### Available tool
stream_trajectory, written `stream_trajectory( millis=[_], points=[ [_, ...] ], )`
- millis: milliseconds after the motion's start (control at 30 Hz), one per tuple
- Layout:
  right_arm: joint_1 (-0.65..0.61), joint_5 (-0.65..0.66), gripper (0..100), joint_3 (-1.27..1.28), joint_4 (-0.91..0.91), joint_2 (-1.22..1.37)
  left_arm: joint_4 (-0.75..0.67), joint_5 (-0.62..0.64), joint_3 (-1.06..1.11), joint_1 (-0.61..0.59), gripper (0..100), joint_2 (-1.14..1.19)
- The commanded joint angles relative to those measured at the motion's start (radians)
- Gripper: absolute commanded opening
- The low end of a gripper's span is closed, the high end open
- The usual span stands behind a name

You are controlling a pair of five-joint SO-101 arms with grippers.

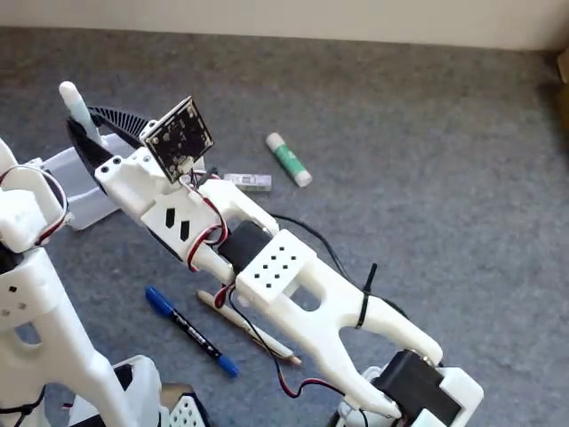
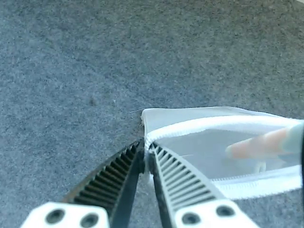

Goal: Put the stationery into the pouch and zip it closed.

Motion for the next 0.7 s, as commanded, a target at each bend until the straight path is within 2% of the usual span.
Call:
stream_trajectory(
  millis=[0,67,167,367,667],
  points=[
    [0.007,0.014,0.6,-0.01,-0.016,-0.016,0.002,0.011,0.013,0.007,1,0.01],
    [0.004,0.028,0.7,-0.01,-0.01,-0.018,0.002,0.011,0.013,0.007,1,0.01],
    [-0.001,0.126,1.7,-0.013,0.061,-0.018,0.002,0.011,0.013,0.007,1,0.01],
    [-0.001,0.157,16.5,-0.013,0.14,-0.018,0.002,0.011,0.013,0.007,1,0.01],
    [-0.002,0.16,16.6,-0.019,0.18,-0.019,-0.006,0.009,0.051,0.007,1,0.01]
  ],
)
